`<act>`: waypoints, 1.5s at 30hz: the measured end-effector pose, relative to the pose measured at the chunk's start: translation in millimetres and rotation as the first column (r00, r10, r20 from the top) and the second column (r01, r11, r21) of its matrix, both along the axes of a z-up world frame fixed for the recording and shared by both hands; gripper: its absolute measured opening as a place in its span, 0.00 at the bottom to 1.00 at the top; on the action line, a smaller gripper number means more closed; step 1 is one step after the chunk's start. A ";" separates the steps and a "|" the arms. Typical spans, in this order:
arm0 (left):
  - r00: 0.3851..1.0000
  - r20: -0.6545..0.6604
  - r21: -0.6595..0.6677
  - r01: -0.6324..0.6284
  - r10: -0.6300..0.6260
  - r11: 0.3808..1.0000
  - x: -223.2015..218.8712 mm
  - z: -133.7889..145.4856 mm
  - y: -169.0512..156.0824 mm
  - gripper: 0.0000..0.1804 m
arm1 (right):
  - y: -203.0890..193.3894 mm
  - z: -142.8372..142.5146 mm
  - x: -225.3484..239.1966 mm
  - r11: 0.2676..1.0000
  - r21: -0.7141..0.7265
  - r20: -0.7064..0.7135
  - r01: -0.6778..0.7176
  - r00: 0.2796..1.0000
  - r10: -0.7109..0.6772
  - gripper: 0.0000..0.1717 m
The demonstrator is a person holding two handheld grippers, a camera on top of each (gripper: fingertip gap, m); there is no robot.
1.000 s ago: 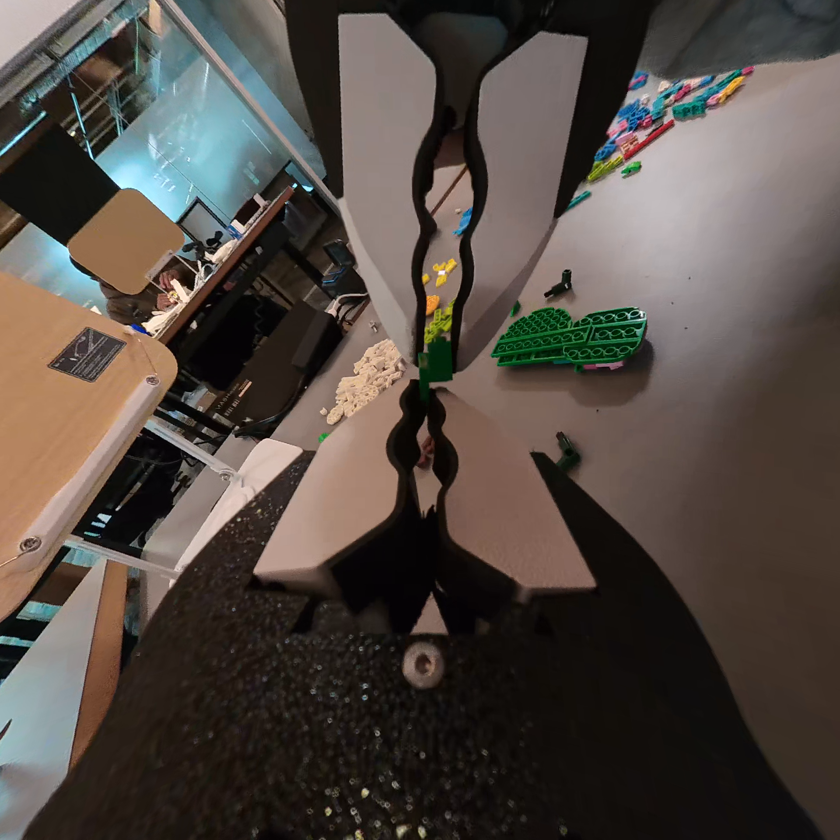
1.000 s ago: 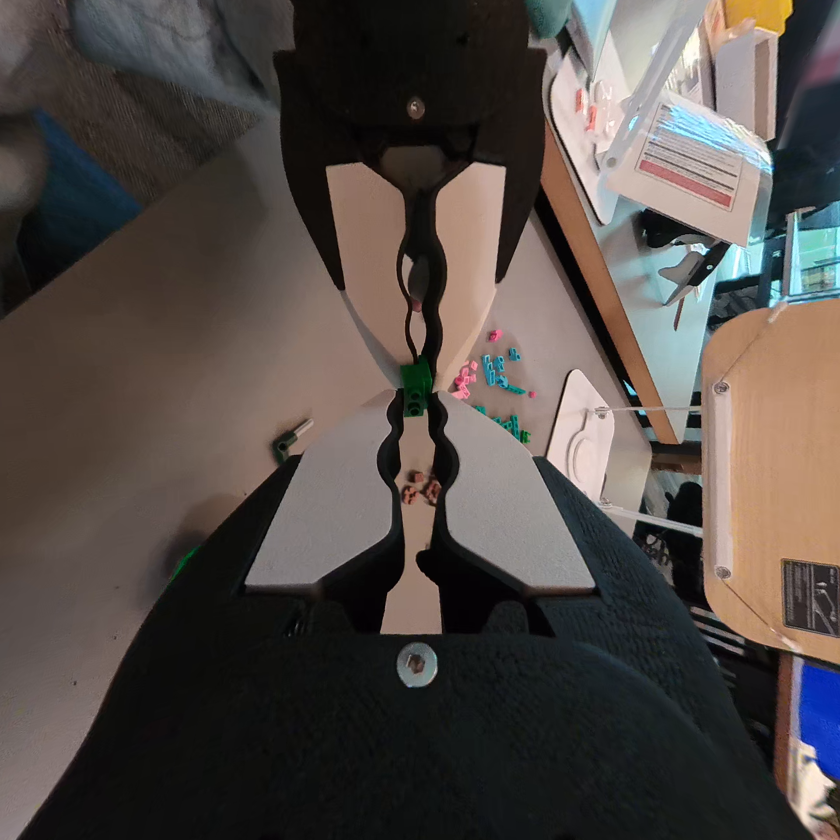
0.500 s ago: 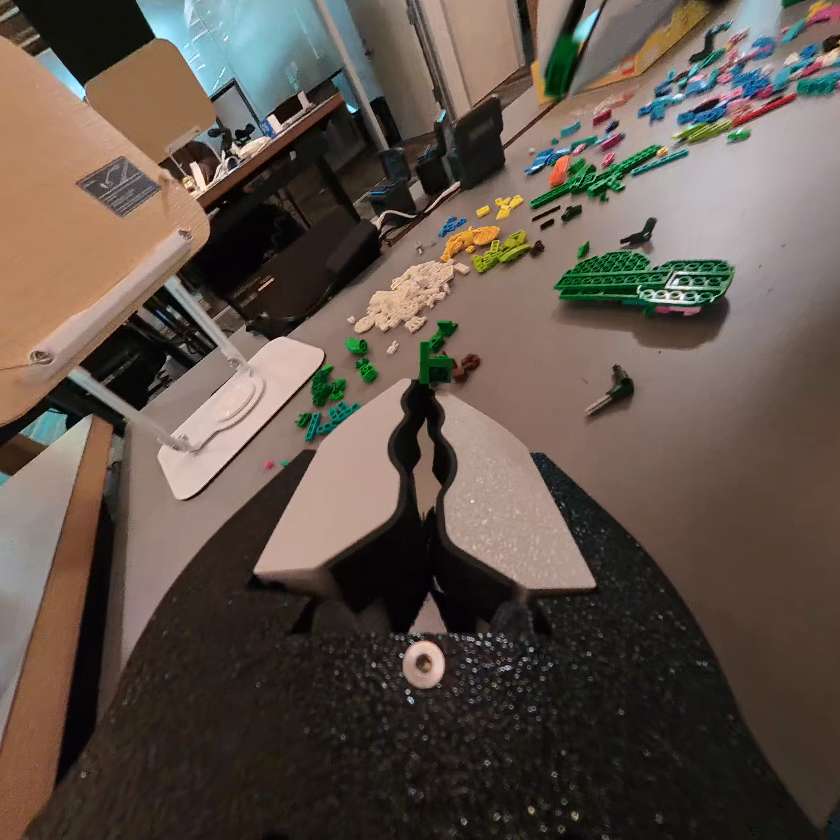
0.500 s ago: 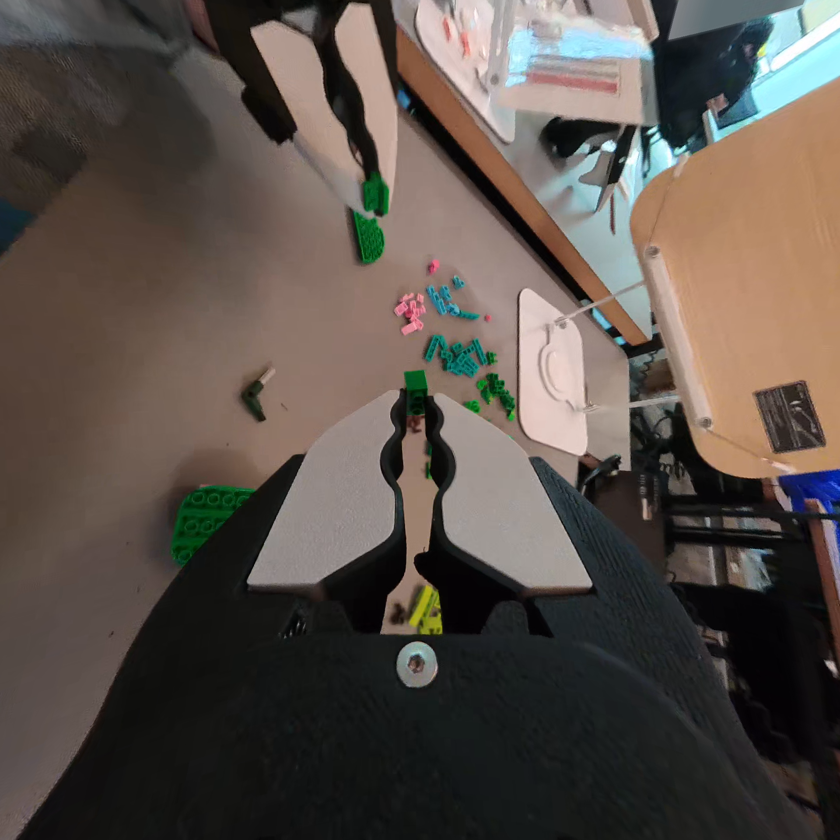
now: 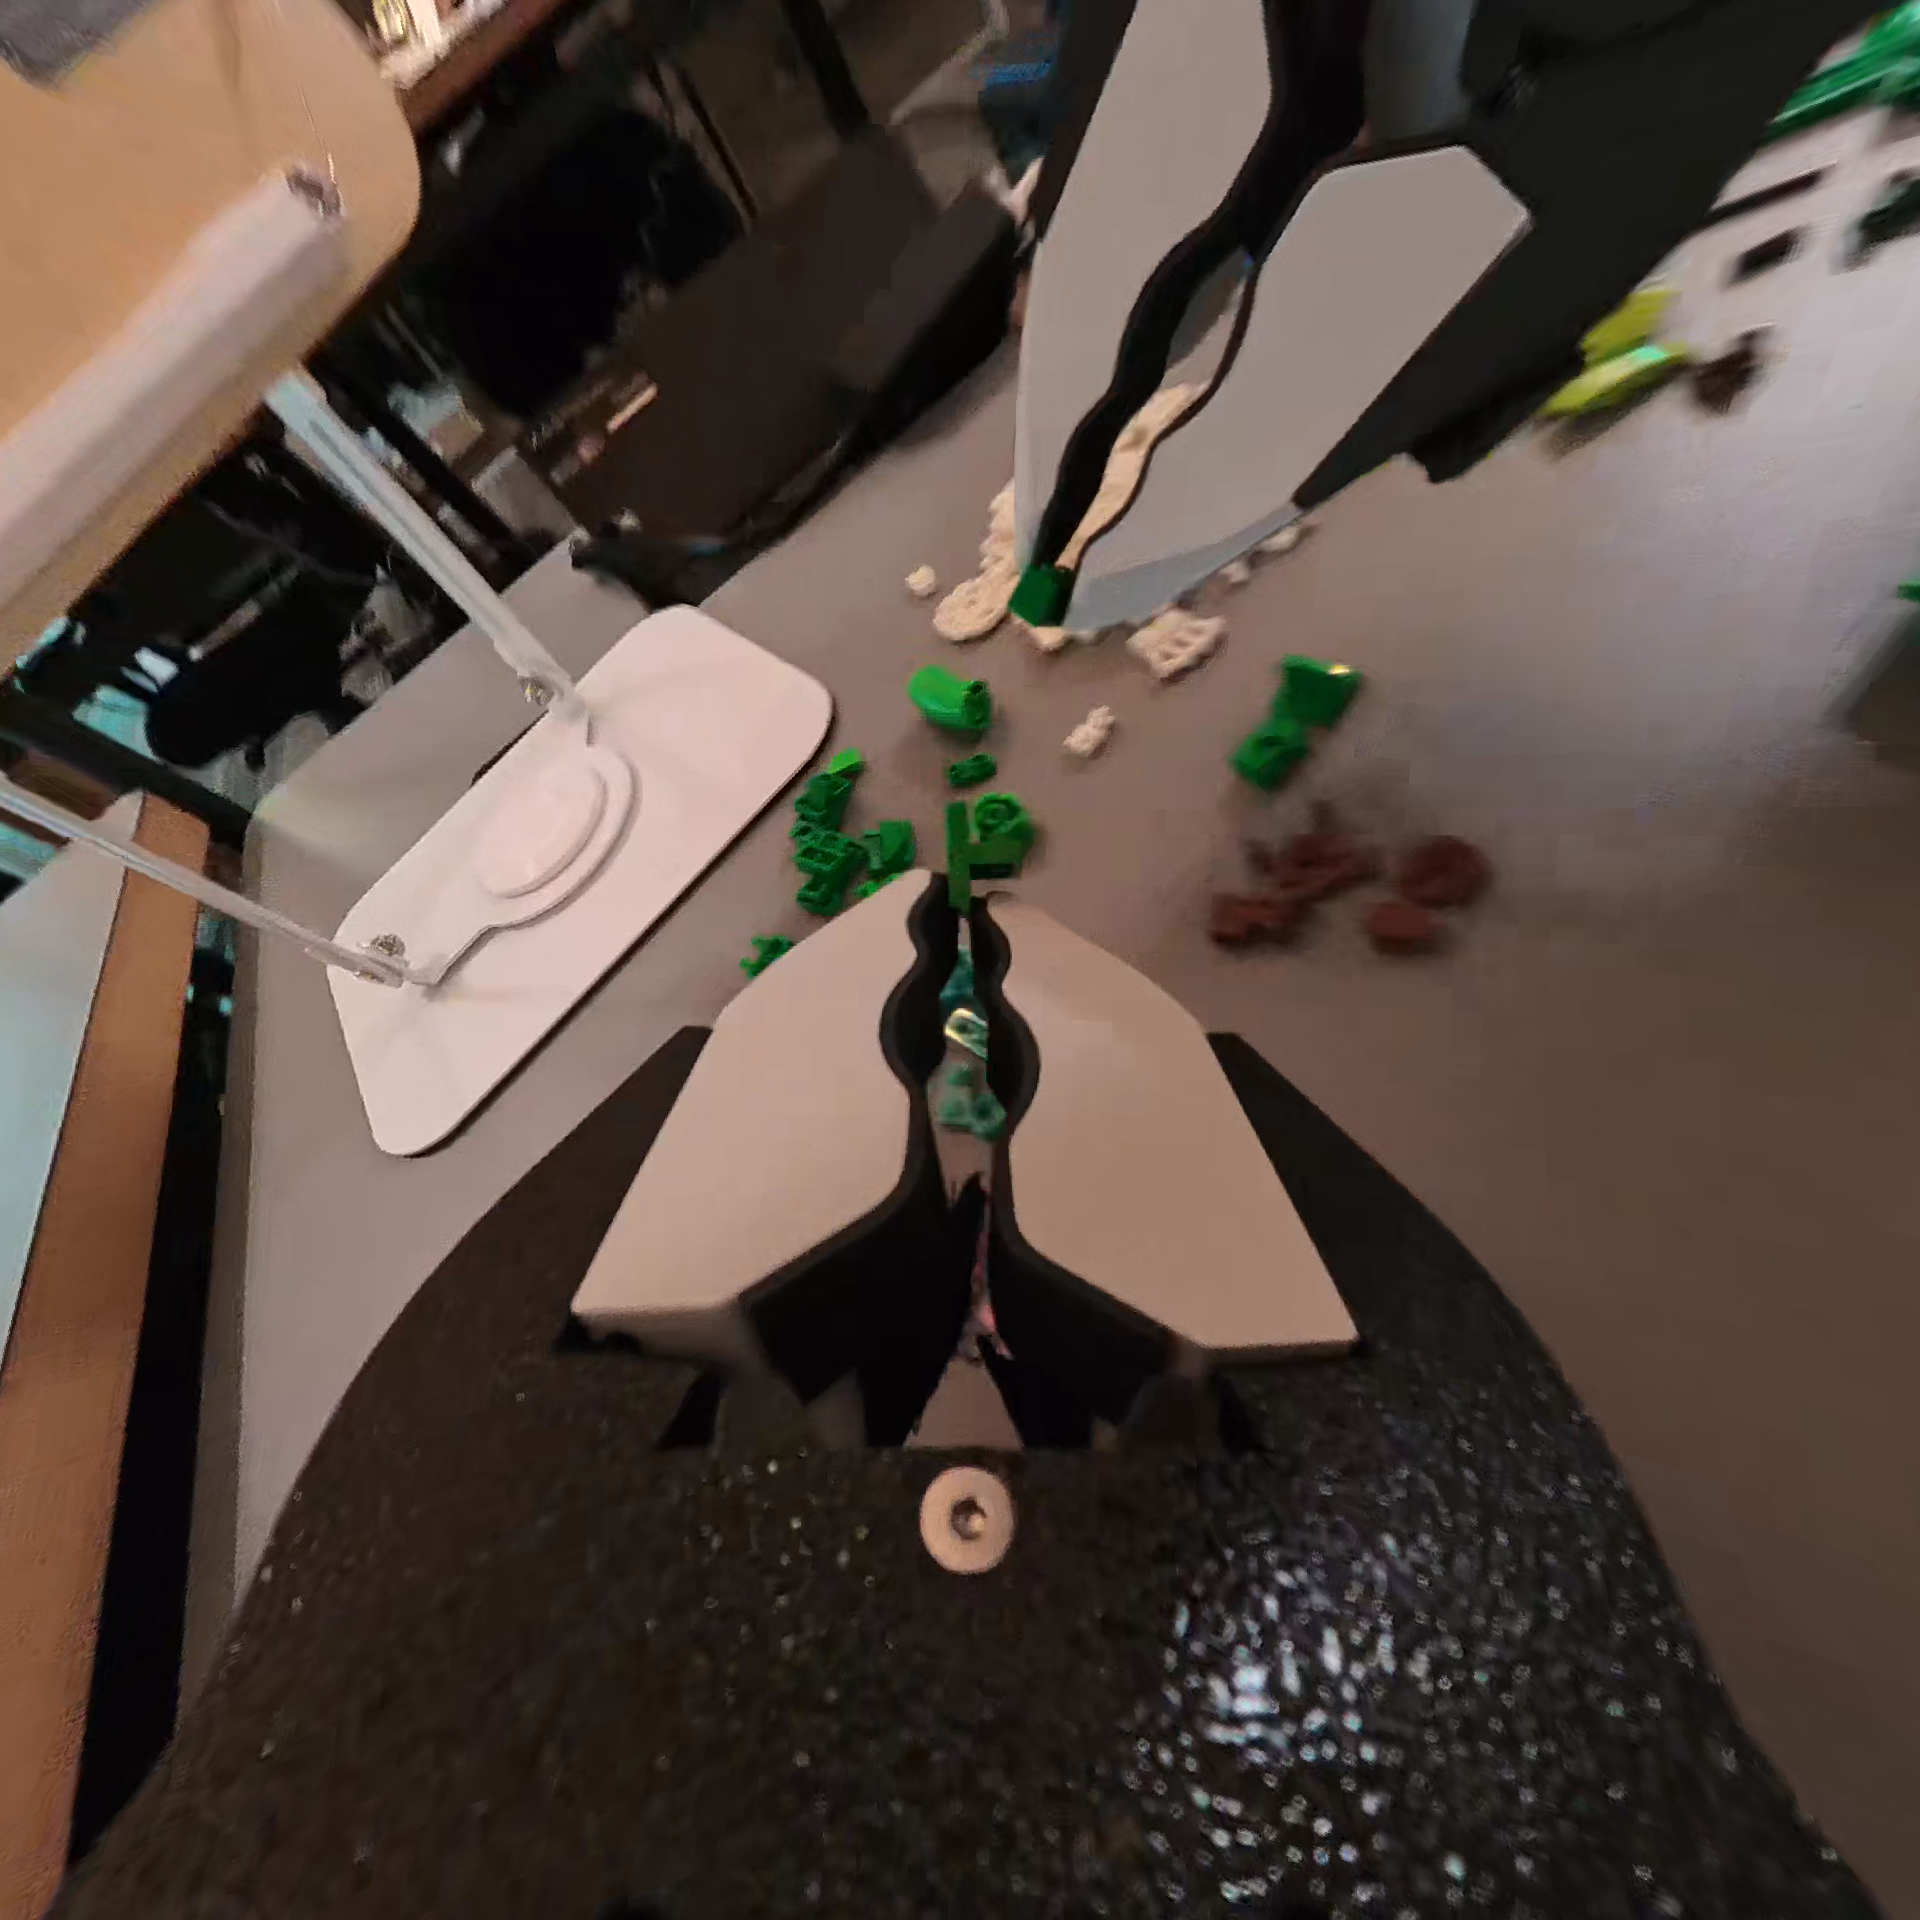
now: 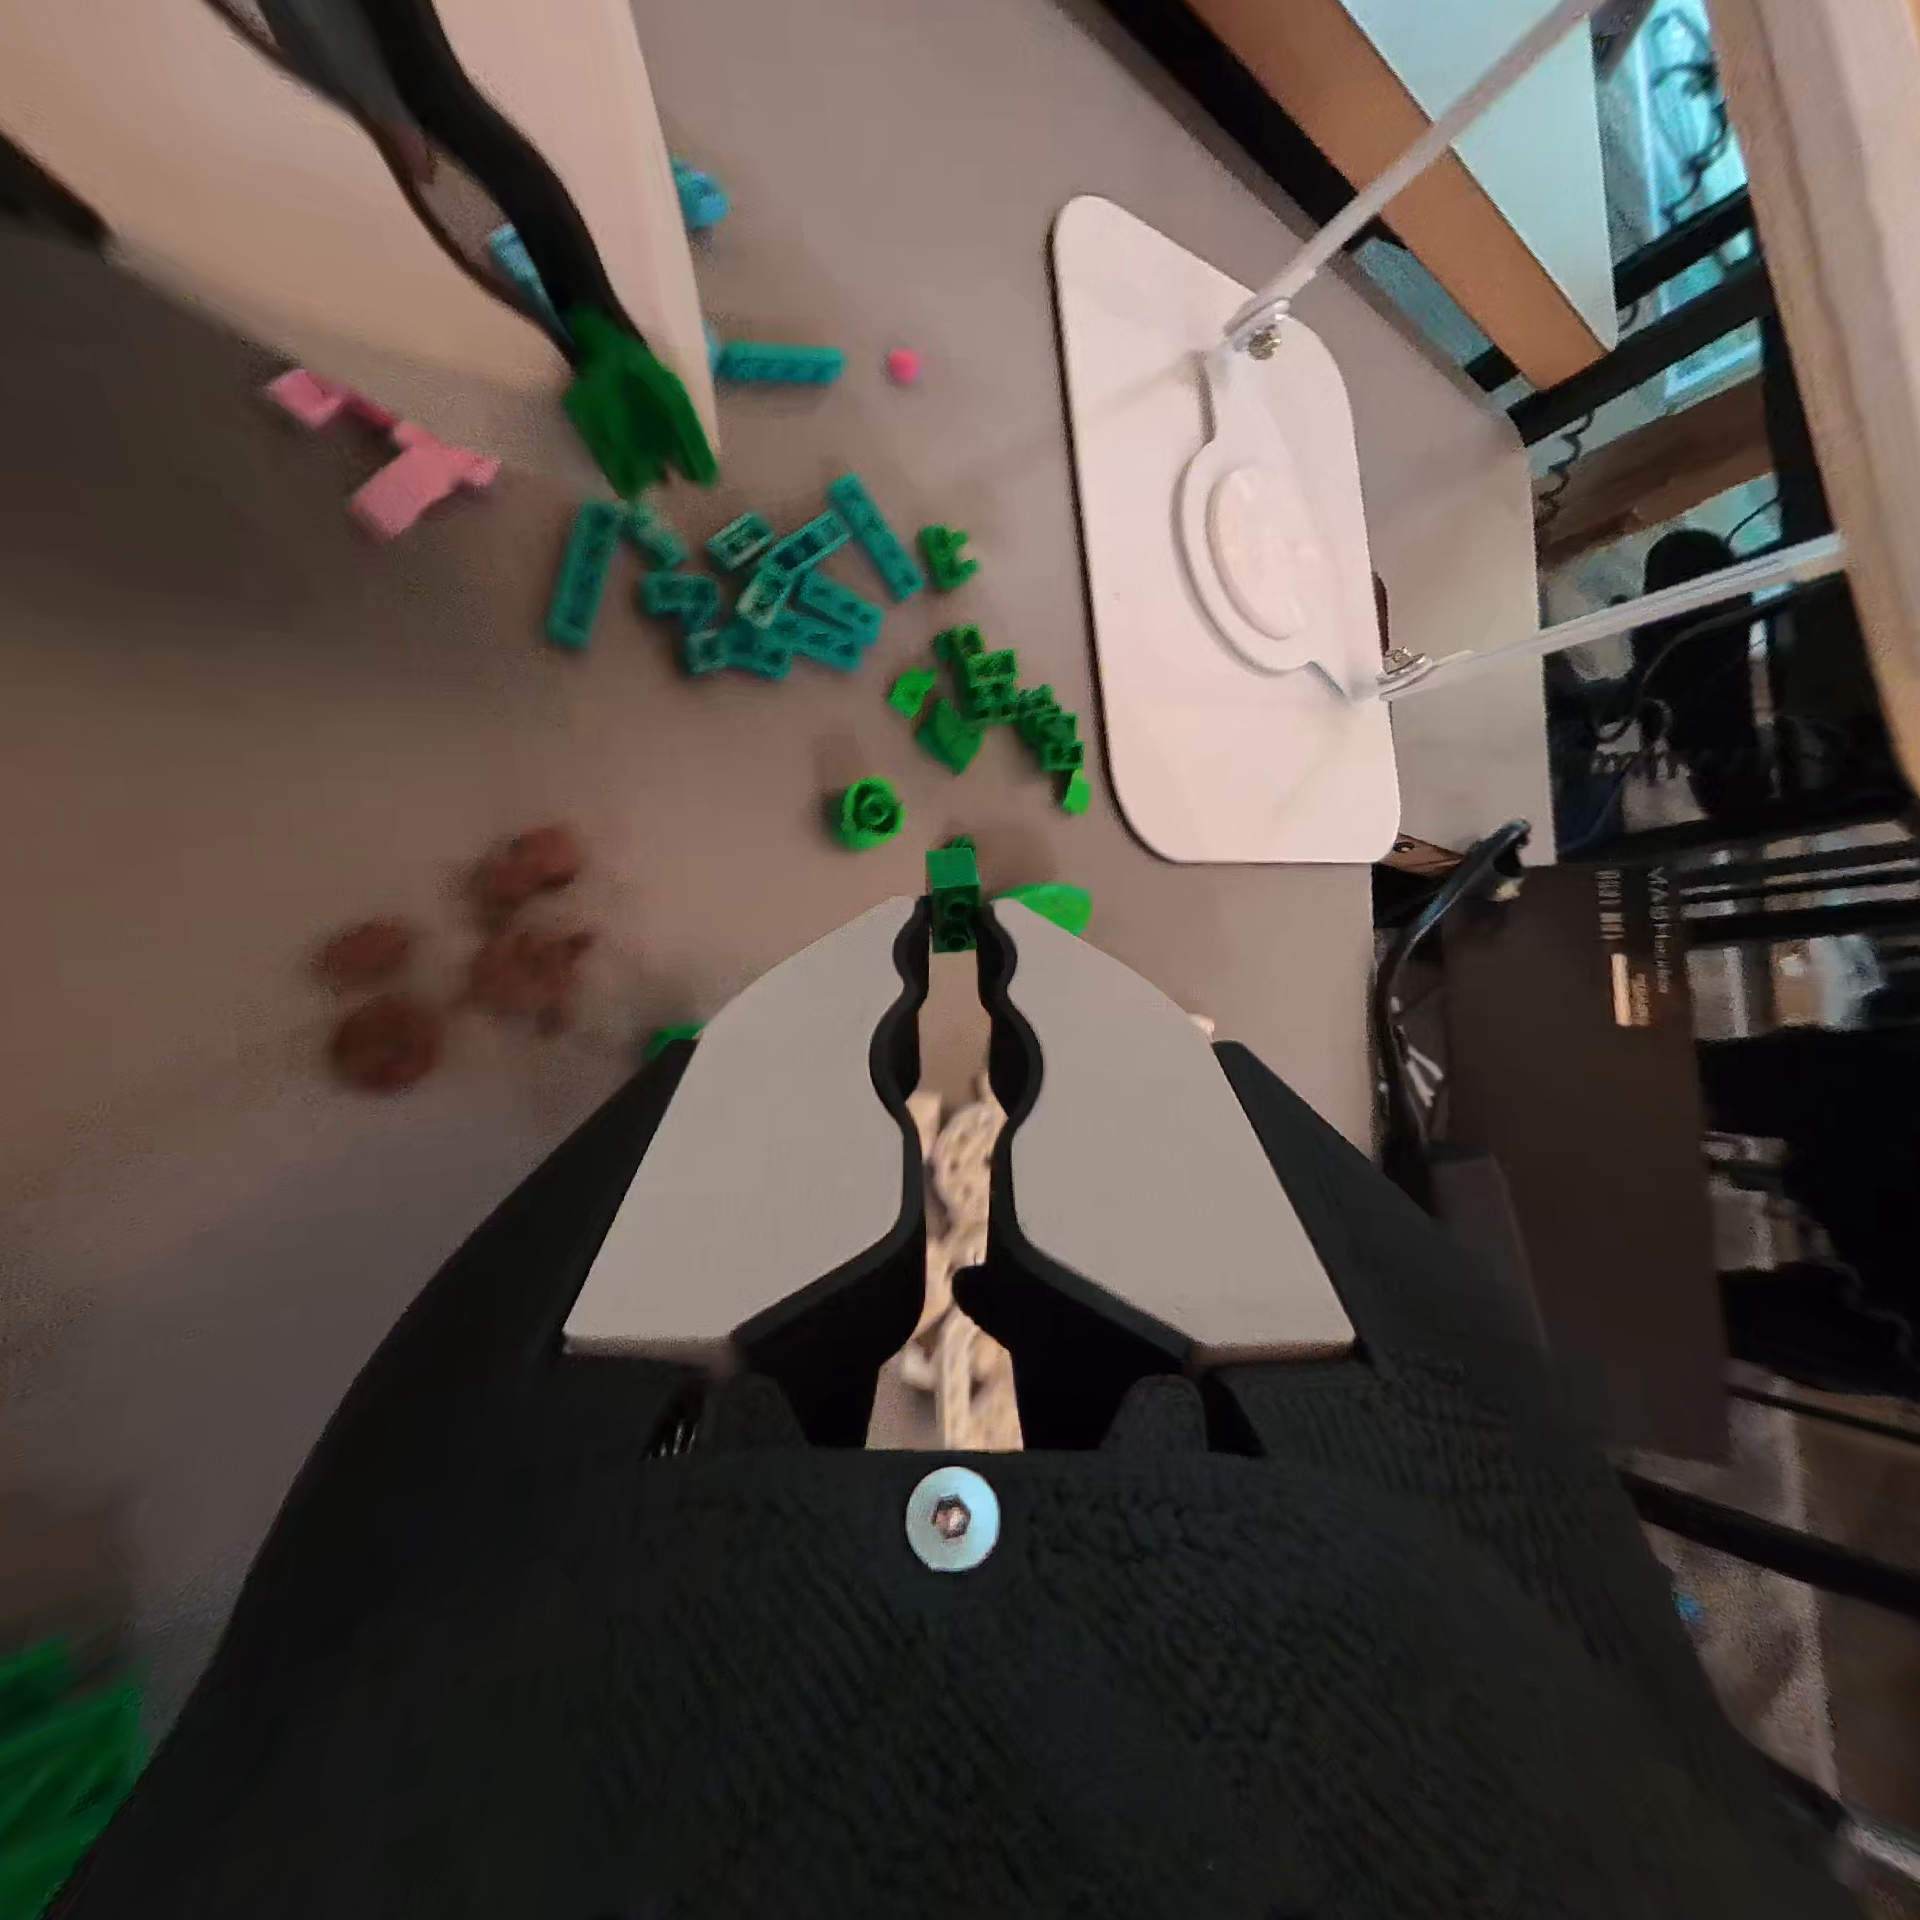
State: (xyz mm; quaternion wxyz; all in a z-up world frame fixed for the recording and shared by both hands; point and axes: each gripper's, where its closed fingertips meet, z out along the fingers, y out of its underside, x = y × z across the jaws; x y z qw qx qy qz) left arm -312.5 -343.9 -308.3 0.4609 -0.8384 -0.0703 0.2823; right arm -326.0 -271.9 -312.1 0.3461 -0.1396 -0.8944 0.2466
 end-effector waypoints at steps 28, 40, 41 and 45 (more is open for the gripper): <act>0.934 0.252 -0.021 0.268 -0.255 0.963 11.9 6.4 34.3 0.15 | 40.5 -13.1 63.5 0.987 -0.139 0.331 0.082 0.943 -0.032 0.18; 0.827 0.465 -0.290 0.478 -0.315 0.829 23.4 -52.9 81.1 0.14 | 27.5 -59.4 45.0 0.994 -0.105 0.526 0.018 0.849 0.040 0.15; 0.820 0.480 -0.293 0.486 -0.313 0.823 22.6 -54.9 80.7 0.14 | 26.9 -59.7 44.7 0.993 -0.115 0.534 0.017 0.844 0.048 0.14; 0.792 0.515 -0.290 0.522 -0.329 0.802 22.5 -63.8 81.2 0.15 | 24.9 -60.1 46.1 0.990 -0.138 0.551 -0.001 0.831 0.078 0.09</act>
